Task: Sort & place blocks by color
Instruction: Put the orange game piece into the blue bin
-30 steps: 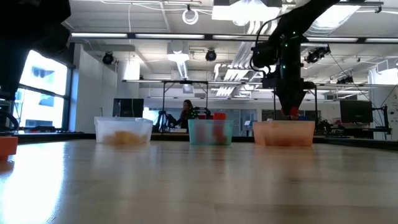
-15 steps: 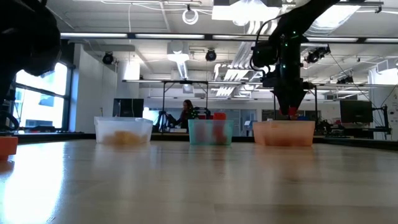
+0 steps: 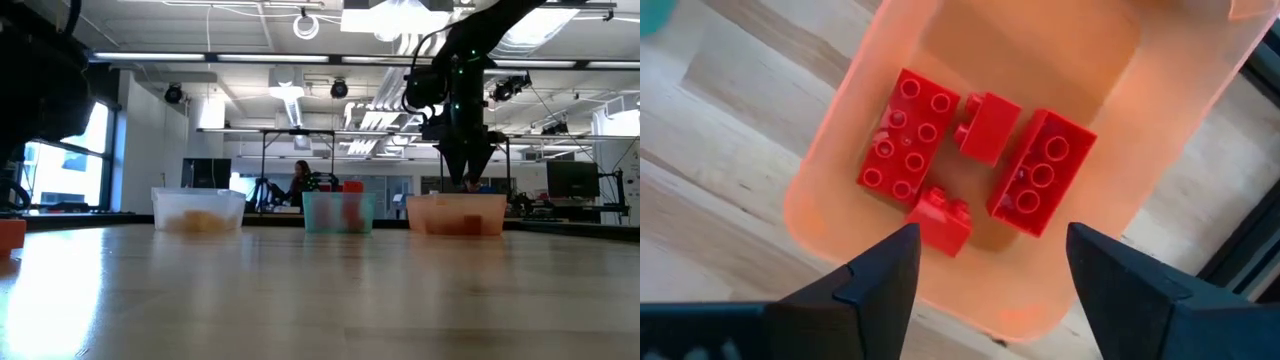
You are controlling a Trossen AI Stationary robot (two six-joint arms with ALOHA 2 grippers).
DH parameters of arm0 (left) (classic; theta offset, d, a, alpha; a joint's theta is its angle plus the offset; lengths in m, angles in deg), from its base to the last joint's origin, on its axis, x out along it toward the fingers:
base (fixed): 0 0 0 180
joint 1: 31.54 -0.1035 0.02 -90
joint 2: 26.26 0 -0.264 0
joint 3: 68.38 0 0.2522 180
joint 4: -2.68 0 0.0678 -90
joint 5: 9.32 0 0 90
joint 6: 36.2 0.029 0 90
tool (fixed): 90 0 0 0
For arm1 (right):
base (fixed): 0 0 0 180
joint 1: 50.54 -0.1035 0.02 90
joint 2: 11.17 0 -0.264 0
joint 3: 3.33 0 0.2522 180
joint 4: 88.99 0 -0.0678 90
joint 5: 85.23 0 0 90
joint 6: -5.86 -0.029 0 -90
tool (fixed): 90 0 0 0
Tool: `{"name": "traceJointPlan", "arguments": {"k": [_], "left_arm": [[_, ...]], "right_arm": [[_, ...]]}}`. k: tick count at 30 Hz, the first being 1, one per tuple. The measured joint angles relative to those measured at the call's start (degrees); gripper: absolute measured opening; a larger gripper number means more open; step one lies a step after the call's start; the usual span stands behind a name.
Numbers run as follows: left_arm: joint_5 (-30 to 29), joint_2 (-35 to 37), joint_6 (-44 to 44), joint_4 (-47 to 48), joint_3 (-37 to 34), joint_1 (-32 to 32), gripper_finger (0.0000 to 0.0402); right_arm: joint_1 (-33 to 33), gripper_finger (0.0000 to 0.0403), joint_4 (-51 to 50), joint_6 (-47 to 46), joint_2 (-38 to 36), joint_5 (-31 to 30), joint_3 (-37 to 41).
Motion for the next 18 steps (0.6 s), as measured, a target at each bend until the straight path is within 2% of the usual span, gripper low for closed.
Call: {"name": "traceJointPlan", "arguments": {"k": [6, 16, 18], "left_arm": [[0.9, -1.8, 2.8, 0.0, 0.0, 0.0, 0.0220], [1.4, -1.2, 11.5, 0.1, -0.1, 0.0, 0.0114], [0.4, -0.7, 13.6, -0.8, -0.1, 0.0, 0.0108]], "right_arm": [[-1.1, 0.0238, -1.1, -2.1, -1.0, 1.4, 0.0], [-7.2, 0.0238, -2.3, -7.2, -3.0, 4.6, 0.0], [-9.0, 0.0238, -2.5, -8.7, -3.8, 5.1, 0.0]]}}
